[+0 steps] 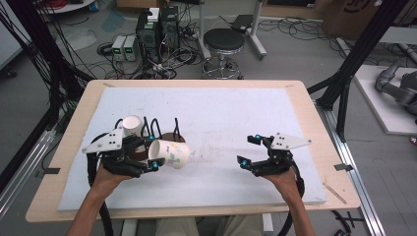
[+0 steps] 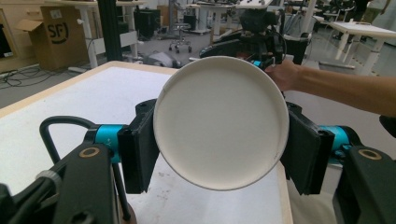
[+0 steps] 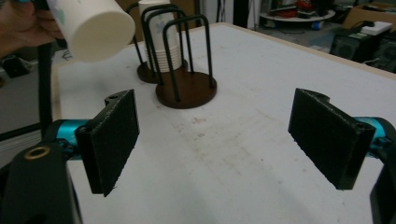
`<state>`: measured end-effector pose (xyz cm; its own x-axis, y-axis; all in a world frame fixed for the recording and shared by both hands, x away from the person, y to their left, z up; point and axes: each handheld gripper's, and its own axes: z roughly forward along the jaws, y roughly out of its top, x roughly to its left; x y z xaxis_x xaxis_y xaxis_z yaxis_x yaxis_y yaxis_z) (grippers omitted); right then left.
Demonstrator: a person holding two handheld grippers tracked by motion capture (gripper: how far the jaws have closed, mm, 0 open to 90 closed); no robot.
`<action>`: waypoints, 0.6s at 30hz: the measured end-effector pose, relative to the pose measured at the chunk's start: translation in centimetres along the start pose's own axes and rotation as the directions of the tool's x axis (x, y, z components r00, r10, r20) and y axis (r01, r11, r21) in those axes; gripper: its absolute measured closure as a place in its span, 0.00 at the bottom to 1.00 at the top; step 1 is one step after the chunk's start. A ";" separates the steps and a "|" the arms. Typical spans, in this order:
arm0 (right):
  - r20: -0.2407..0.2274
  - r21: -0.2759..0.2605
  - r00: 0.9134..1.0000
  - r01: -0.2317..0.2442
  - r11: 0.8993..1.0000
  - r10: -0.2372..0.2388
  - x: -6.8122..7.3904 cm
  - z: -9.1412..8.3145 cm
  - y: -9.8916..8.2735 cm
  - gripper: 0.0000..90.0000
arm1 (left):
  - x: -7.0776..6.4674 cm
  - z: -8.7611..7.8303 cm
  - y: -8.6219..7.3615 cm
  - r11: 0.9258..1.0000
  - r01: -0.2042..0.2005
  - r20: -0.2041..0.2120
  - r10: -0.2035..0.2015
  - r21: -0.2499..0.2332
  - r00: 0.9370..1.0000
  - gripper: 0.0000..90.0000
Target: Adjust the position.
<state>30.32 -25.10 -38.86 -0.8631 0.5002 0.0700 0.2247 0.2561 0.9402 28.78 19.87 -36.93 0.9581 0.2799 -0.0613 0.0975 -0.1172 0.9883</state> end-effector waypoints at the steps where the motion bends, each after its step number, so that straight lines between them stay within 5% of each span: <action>1: -0.018 0.002 1.000 0.001 1.000 -0.001 0.1 0.1 0.3 0.18 | 0.0 0.1 0.0 1.000 0.001 0.003 -0.001 0.002 1.000 0.39; 9: -0.154 0.011 0.987 0.049 0.999 -0.047 1.2 1.9 2.4 0.18 | -0.1 1.1 -0.2 1.000 0.006 0.030 -0.006 0.014 1.000 0.39; 18: -0.215 0.028 0.973 0.090 0.996 -0.081 1.9 3.3 3.9 0.18 | -0.1 2.3 -0.2 1.000 0.006 0.050 -0.007 0.030 0.999 0.39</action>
<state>31.02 -20.42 -36.11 -0.9555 0.2883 0.0632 0.1593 0.3233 0.9328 29.27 17.65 -37.42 0.9696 0.2327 -0.0754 0.1109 -0.1437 0.9834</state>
